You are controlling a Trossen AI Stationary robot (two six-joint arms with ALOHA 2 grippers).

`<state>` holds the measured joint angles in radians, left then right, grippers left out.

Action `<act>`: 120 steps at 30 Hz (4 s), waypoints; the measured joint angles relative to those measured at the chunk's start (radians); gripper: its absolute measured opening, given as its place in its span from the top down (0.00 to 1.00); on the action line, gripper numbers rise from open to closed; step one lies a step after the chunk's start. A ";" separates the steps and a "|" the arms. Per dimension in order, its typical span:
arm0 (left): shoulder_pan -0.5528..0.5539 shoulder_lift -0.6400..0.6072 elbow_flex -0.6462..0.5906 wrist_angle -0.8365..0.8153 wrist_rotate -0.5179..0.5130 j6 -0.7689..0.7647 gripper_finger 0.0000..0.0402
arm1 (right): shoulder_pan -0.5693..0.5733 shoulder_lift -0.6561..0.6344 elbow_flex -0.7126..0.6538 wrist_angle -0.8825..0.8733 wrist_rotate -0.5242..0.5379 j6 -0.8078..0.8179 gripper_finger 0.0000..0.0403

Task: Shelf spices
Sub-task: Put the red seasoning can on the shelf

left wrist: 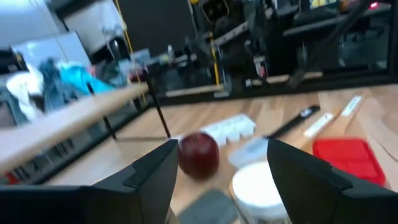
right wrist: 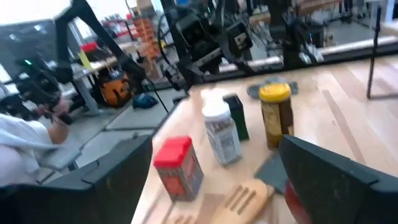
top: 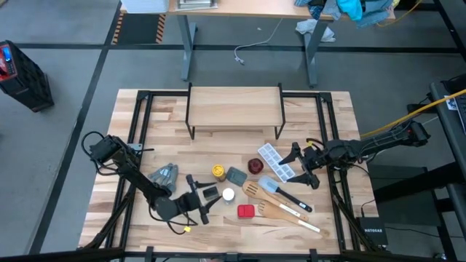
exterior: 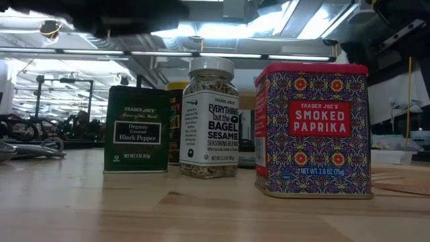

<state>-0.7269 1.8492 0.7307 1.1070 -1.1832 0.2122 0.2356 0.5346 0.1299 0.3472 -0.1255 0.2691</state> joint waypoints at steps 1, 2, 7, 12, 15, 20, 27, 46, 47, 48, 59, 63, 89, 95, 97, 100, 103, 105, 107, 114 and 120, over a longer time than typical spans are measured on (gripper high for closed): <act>0.000 0.000 0.000 0.032 -0.001 0.042 0.40 | 0.000 0.000 0.000 0.021 -0.001 0.003 0.12; 0.000 0.000 0.000 0.065 -0.006 0.082 0.40 | 0.000 0.000 0.000 0.046 0.001 0.016 0.12; 0.000 0.000 0.000 0.221 -0.012 0.268 0.40 | 0.000 0.007 -0.001 0.175 0.002 0.042 0.12; 0.000 -0.021 0.000 0.436 -0.013 0.512 0.40 | 0.000 0.009 0.036 0.197 -0.036 0.025 0.12; 0.000 -0.078 0.000 0.461 -0.019 0.619 0.40 | 0.001 0.049 0.081 0.201 -0.085 0.022 0.12; -0.005 -0.182 0.000 0.447 -0.089 0.692 0.40 | 0.032 0.215 0.169 0.198 -0.080 -0.011 0.12; -0.027 -0.243 0.000 0.446 -0.159 0.738 0.40 | 0.147 0.526 0.303 0.173 -0.039 -0.068 0.12; -0.092 -0.243 0.000 0.106 -0.193 0.432 0.40 | 0.325 1.005 0.446 0.052 0.348 0.097 0.12; -0.089 -0.243 0.000 0.105 -0.193 0.439 0.40 | 0.328 1.025 0.448 0.063 0.351 0.098 0.12; -0.086 -0.243 0.000 0.103 -0.193 0.446 0.40 | 0.328 1.046 0.448 0.085 0.351 0.098 0.12; -0.012 -0.243 0.000 0.108 -0.199 0.499 0.40 | 0.328 1.185 0.449 0.234 0.321 0.125 0.12; -0.002 -0.243 0.000 0.108 -0.199 0.497 0.40 | 0.328 1.195 0.449 0.234 0.261 0.145 0.12; 0.002 -0.243 0.000 0.102 -0.197 0.483 0.40 | 0.327 1.448 0.694 0.227 0.345 0.096 0.12; 0.002 -0.243 0.000 0.098 -0.197 0.483 0.40 | 0.327 1.448 0.695 0.228 0.421 0.063 0.28; 0.001 -0.243 0.000 0.098 -0.197 0.483 0.40 | 0.327 1.448 0.695 0.229 0.430 0.061 0.37; 0.001 -0.243 0.000 0.098 -0.197 0.483 0.40 | 0.327 1.444 0.695 0.230 0.430 0.040 0.53; 0.001 -0.242 0.000 0.097 -0.197 0.483 0.40 | 0.327 1.429 0.695 0.225 0.429 0.036 0.56; 0.001 -0.242 0.000 0.092 -0.197 0.483 0.40 | 0.327 1.412 0.694 0.224 0.424 0.024 0.56; 0.001 -0.242 0.000 0.084 -0.198 0.483 0.40 | 0.327 1.385 0.694 0.221 0.423 0.008 0.56; 0.001 -0.242 0.000 0.080 -0.198 0.483 0.40 | 0.321 1.235 0.694 0.168 0.444 -0.104 0.56; 0.001 -0.242 0.000 0.051 -0.198 0.446 0.40 | 0.261 1.055 0.694 0.140 0.455 -0.268 0.56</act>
<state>-0.7258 1.6070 0.7307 1.1581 -1.3811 0.6582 0.4970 1.5892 0.8238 0.4868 0.3298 0.0011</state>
